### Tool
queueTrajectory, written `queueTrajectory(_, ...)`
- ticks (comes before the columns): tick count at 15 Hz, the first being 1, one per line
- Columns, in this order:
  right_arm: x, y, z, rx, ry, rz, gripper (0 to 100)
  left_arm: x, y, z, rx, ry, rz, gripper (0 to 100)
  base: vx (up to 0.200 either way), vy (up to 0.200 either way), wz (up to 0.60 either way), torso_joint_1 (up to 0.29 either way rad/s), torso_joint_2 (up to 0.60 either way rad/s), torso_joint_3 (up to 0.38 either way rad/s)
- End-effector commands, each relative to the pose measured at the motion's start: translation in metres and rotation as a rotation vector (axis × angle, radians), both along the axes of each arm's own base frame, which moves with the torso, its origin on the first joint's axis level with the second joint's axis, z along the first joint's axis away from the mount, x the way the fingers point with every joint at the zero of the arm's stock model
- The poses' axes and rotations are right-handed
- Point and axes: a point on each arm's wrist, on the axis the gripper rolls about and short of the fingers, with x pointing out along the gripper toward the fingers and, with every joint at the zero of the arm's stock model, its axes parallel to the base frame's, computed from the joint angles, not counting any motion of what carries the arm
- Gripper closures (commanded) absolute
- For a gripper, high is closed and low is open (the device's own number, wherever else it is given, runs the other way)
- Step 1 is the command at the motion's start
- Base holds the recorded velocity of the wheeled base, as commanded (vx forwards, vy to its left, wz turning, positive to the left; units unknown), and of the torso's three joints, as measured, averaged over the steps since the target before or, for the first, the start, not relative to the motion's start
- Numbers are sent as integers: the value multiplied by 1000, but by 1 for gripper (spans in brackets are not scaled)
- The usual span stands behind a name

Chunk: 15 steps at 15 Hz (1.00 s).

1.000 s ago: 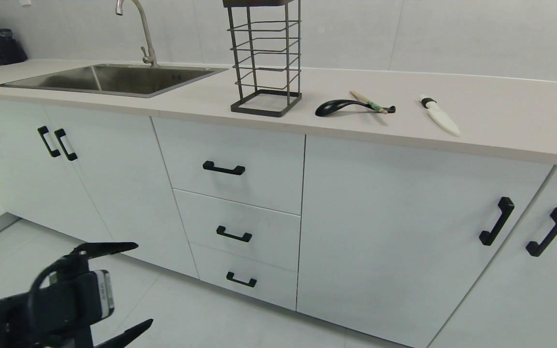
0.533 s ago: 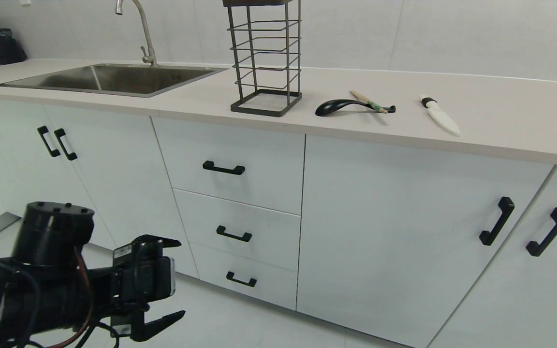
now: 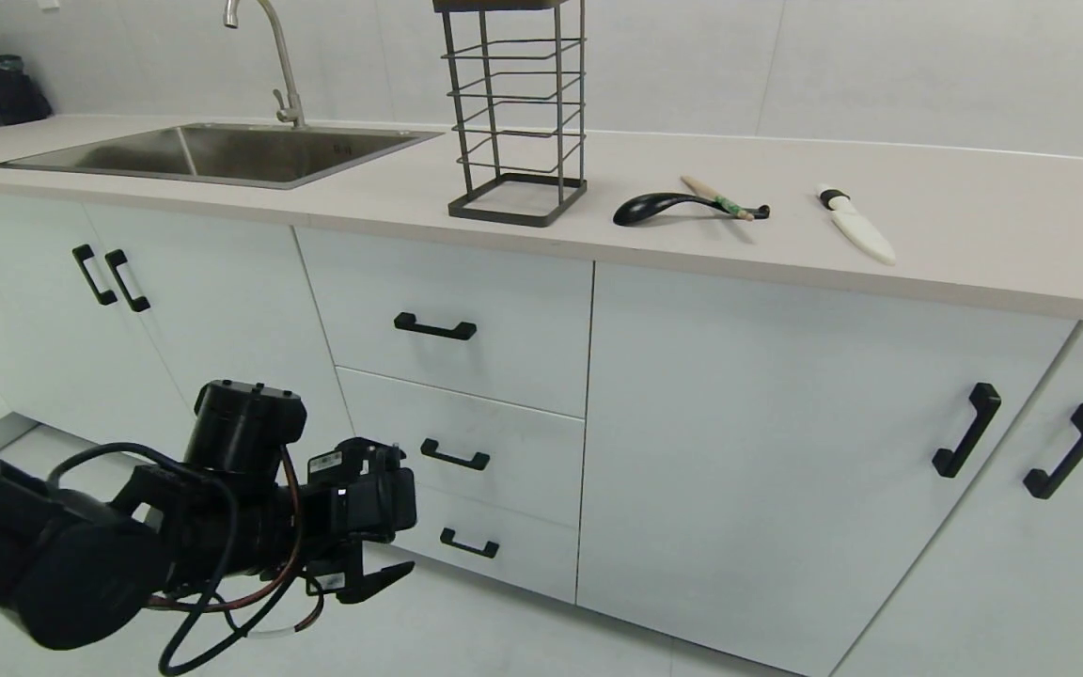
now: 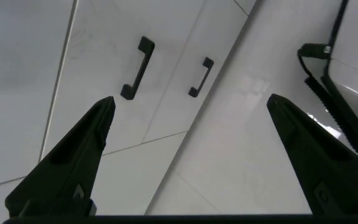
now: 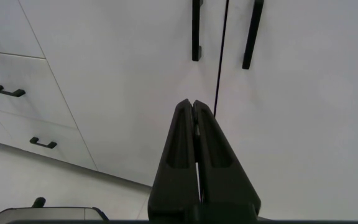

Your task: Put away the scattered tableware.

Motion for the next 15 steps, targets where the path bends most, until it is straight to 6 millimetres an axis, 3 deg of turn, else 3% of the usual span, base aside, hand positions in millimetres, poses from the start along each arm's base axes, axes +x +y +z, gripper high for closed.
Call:
queueTrajectory(1, 0, 0, 0, 0, 1, 1, 100, 14, 1, -27, 24, 62, 20, 0, 0, 0, 0, 0, 0, 0)
queueTrajectory(8, 0, 0, 0, 0, 1, 0, 100, 48, -11, -55, 50, 54, -4, 0, 0, 0, 0, 0, 0, 0)
queueTrajectory(12, 0, 0, 0, 0, 1, 0, 100, 64, -16, -57, 46, 26, -9, 0, 0, 0, 0, 0, 0, 0)
queueTrajectory(13, 0, 0, 0, 0, 1, 0, 100, 83, -23, -69, 45, 23, -15, 0, 0, 0, 0, 0, 0, 0)
queueTrajectory(15, 0, 0, 0, 0, 1, 0, 100, 83, -23, -88, 65, 72, -15, 0, 0, 0, 0, 0, 0, 0)
